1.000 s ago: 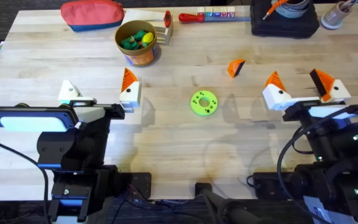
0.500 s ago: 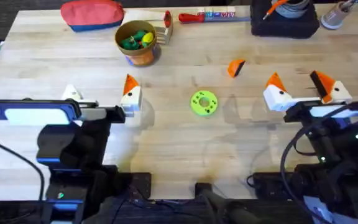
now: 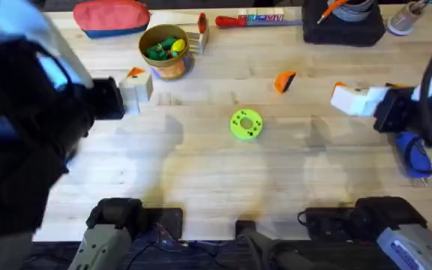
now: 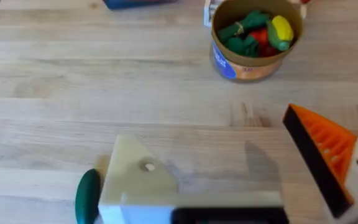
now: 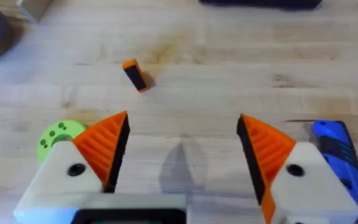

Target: Pick up the gripper from the table and insert it into the empty holder that is missing its gripper. Then pick up a screw, insert it into the mounting hole, and use the screwdriver to tighten it. Finally, clean up the table by picking up the vegetable and placing it into the bucket.

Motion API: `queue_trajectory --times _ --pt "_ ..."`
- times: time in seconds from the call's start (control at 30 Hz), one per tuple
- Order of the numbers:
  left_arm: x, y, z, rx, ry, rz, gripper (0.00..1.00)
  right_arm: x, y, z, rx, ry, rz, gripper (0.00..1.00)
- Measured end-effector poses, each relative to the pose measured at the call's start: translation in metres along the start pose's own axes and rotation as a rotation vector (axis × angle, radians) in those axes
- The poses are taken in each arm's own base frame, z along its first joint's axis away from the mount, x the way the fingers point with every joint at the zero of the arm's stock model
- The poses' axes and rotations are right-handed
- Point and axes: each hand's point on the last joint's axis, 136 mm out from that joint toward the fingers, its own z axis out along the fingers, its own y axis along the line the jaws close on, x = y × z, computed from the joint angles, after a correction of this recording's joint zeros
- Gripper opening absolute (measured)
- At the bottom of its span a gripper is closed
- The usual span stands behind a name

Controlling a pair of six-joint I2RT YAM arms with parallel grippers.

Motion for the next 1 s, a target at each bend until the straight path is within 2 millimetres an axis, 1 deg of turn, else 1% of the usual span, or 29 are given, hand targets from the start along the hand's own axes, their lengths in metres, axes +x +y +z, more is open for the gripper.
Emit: queue_trajectory --times 0.1,0.2,0.27,0.33,0.37,0.4,0.5,0.57,0.67,0.7,0.73,0.8,0.87,0.9,0.93,1.0 --pt "-0.002 -0.001 0.012 -0.003 0.057 0.006 0.985 -0.012 0.003 0.007 -0.015 0.059 0.004 0.990" --pt "0.009 0.009 0.022 -0.048 0.124 -0.013 0.985 -0.010 0.005 0.019 -0.024 0.114 0.008 0.990" --pt "0.022 0.024 0.029 -0.106 0.187 -0.060 0.985 -0.003 0.004 0.025 -0.025 0.156 0.012 0.991" --pt "0.038 0.046 0.034 -0.178 0.258 -0.120 0.985 0.001 0.004 0.031 -0.025 0.185 0.014 0.992" --pt "0.064 0.081 0.040 -0.287 0.367 -0.218 0.986 0.005 0.004 0.036 -0.026 0.212 0.016 0.991" --pt "0.073 0.093 0.042 -0.323 0.402 -0.253 0.986 0.006 0.004 0.037 -0.026 0.218 0.017 0.991" --pt "0.097 0.119 0.045 -0.404 0.488 -0.345 0.986 0.008 0.004 0.040 -0.026 0.229 0.017 0.991" --pt "0.112 0.132 0.045 -0.441 0.536 -0.394 0.986 0.008 0.004 0.040 -0.025 0.229 0.017 0.991" --pt "0.129 0.144 0.046 -0.479 0.593 -0.449 0.972 0.007 0.004 0.040 -0.027 0.226 0.007 0.991" --pt "0.133 0.146 0.046 -0.486 0.606 -0.463 0.855 0.007 0.004 0.040 -0.027 0.226 0.004 0.991" --pt "0.135 0.148 0.046 -0.490 0.614 -0.468 0.713 0.007 0.004 0.040 -0.027 0.225 0.000 0.992" --pt "0.135 0.149 0.047 -0.491 0.612 -0.467 0.389 0.007 0.004 0.040 -0.028 0.225 -0.005 0.992" --pt "0.130 0.145 0.048 -0.481 0.597 -0.448 0.080 0.007 0.004 0.040 -0.028 0.225 -0.007 0.991" --pt "0.125 0.141 0.048 -0.469 0.583 -0.426 0.024 0.007 0.004 0.040 -0.028 0.225 -0.008 0.992" --pt "0.118 0.136 0.049 -0.452 0.561 -0.398 0.013 0.007 0.004 0.040 -0.029 0.225 -0.010 0.992" --pt "0.096 0.117 0.049 -0.394 0.494 -0.302 0.014 0.007 0.004 0.040 -0.029 0.224 -0.010 0.991"
